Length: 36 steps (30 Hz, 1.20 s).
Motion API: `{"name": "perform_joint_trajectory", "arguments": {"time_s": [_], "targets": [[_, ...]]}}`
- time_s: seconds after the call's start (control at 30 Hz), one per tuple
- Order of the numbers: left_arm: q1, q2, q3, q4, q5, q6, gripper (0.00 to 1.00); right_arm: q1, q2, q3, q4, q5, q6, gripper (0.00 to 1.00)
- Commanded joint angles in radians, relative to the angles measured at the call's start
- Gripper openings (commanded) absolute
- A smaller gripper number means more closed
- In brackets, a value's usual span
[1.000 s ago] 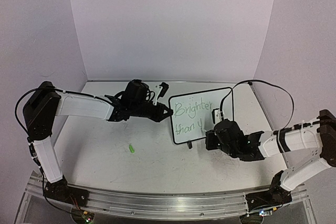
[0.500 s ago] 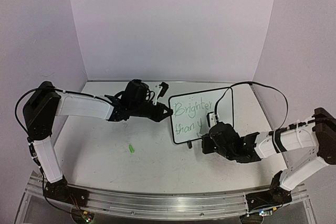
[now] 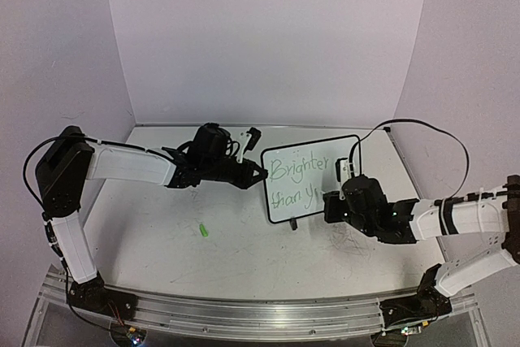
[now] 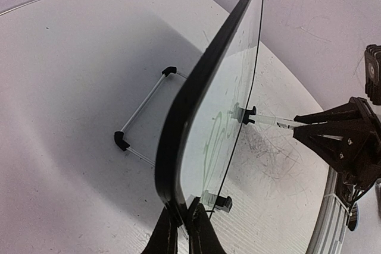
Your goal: Write a sentence on the whiteboard
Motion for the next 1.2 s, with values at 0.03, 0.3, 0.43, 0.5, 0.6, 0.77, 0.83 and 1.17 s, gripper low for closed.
{"name": "perform_joint_trajectory", "arguments": {"time_s": [0.03,0.3,0.43,0.5,0.6,0.77,0.83,1.17], "targets": [[0.012,-0.016,0.038,-0.038,-0.079,0.044,0.0,-0.005,0.017,0.001,0.042,-0.021,-0.029,0.0],[0.013,-0.02,0.037,-0.038,-0.079,0.043,0.0,-0.008,0.066,0.018,0.045,-0.003,-0.024,0.0],[0.013,-0.022,0.037,-0.038,-0.08,0.044,0.0,-0.011,0.071,0.018,0.037,0.026,-0.014,0.0],[0.013,-0.022,0.037,-0.037,-0.08,0.044,0.0,-0.012,0.067,0.017,0.025,0.044,-0.007,0.0],[0.013,-0.022,0.037,-0.038,-0.08,0.044,0.0,-0.012,0.06,0.014,0.013,0.064,0.0,0.0],[0.013,-0.019,0.037,-0.038,-0.08,0.044,0.0,-0.012,0.047,0.022,0.012,0.087,-0.006,0.0],[0.013,-0.018,0.037,-0.038,-0.08,0.044,0.0,-0.012,0.042,0.028,0.016,0.088,-0.015,0.0],[0.013,-0.02,0.038,-0.037,-0.079,0.044,0.0,-0.011,0.037,0.054,0.046,0.075,-0.055,0.0]]}}
